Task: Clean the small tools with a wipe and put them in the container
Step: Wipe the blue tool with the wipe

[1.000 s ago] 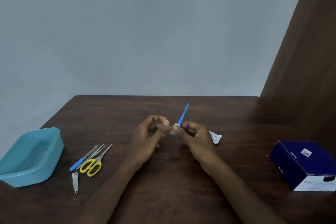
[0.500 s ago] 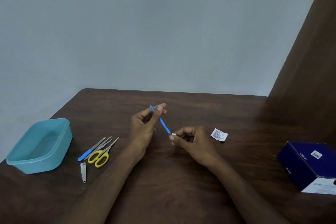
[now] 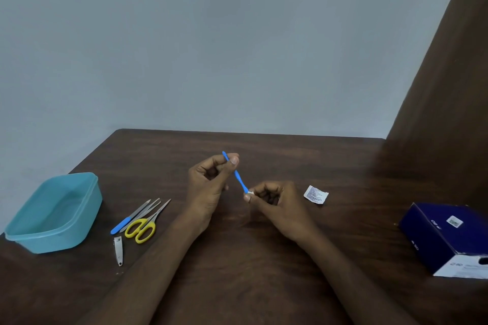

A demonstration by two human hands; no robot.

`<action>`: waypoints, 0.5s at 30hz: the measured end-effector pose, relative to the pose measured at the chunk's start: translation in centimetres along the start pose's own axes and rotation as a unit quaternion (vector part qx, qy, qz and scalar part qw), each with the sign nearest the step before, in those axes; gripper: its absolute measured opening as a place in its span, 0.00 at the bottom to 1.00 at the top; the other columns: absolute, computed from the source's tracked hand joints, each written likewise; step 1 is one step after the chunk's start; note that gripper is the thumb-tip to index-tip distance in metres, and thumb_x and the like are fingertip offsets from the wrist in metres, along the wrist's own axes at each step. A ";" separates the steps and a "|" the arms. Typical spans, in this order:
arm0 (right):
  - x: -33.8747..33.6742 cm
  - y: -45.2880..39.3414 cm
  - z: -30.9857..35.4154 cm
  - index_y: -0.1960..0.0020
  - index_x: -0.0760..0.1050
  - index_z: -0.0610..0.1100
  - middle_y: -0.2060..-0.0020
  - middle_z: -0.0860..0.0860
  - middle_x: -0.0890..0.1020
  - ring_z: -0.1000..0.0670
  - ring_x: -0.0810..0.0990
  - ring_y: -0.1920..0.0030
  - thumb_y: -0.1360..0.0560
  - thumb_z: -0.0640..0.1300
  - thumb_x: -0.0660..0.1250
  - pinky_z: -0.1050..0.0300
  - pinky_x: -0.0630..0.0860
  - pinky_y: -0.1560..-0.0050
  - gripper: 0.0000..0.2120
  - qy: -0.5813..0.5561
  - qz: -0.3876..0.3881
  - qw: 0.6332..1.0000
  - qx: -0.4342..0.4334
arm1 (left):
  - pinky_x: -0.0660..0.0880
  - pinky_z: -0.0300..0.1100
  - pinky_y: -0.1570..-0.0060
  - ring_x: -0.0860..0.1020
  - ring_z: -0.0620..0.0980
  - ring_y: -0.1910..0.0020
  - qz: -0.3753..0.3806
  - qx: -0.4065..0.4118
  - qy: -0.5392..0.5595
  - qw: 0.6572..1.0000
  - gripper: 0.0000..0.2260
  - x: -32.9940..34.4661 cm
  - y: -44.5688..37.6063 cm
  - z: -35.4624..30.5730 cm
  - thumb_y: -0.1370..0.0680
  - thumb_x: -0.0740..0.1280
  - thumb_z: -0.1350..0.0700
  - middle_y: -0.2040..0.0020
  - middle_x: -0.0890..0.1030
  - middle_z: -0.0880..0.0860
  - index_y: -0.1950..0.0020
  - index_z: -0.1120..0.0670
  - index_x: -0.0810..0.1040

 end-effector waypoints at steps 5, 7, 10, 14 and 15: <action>-0.5 0.0 0.4 0.55 0.89 0.45 0.59 0.50 0.90 0.56 0.86 0.57 0.23 0.43 0.79 0.60 0.79 0.53 0.03 -0.044 0.013 0.999 0.020 | 0.71 0.33 0.69 0.78 0.36 0.65 -0.012 -0.002 -0.006 1.000 0.06 0.0 0.0 -0.1 0.19 0.74 0.57 0.50 0.90 0.46 0.55 0.51 0.88; -0.6 0.0 0.5 0.54 0.89 0.44 0.59 0.49 0.90 0.56 0.86 0.59 0.24 0.42 0.79 0.61 0.79 0.55 0.02 -0.046 0.011 0.998 0.032 | 0.71 0.32 0.69 0.80 0.35 0.63 -0.004 0.006 -0.019 1.000 0.05 0.1 0.0 -0.1 0.19 0.74 0.56 0.48 0.90 0.47 0.53 0.51 0.88; -0.7 0.0 0.5 0.56 0.88 0.46 0.61 0.50 0.89 0.58 0.84 0.61 0.26 0.41 0.81 0.62 0.77 0.58 0.02 -0.033 -0.015 0.999 0.030 | 0.71 0.33 0.67 0.80 0.37 0.61 0.012 0.019 -0.020 1.000 0.08 0.3 0.0 -0.2 0.20 0.74 0.58 0.50 0.90 0.46 0.59 0.52 0.86; -0.7 0.0 0.4 0.56 0.88 0.49 0.61 0.53 0.89 0.56 0.86 0.60 0.25 0.43 0.80 0.58 0.81 0.55 0.03 0.000 -0.037 0.999 0.024 | 0.72 0.28 0.62 0.78 0.35 0.65 0.015 0.042 -0.005 0.999 0.13 0.2 0.0 -0.3 0.21 0.75 0.63 0.58 0.87 0.46 0.64 0.64 0.78; -0.8 0.0 0.3 0.56 0.88 0.49 0.61 0.54 0.89 0.56 0.86 0.60 0.25 0.43 0.80 0.56 0.81 0.55 0.03 0.010 -0.040 0.999 0.025 | 0.72 0.27 0.61 0.78 0.34 0.66 0.014 0.044 0.002 0.999 0.14 0.1 0.0 -0.3 0.21 0.75 0.64 0.59 0.87 0.47 0.63 0.68 0.76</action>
Point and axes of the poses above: each hand's wrist, its own y-axis away from the middle knuckle, its own x-axis out of the palm, z = x × y, the point moved 5 cm from there along -y, towards the middle knuckle
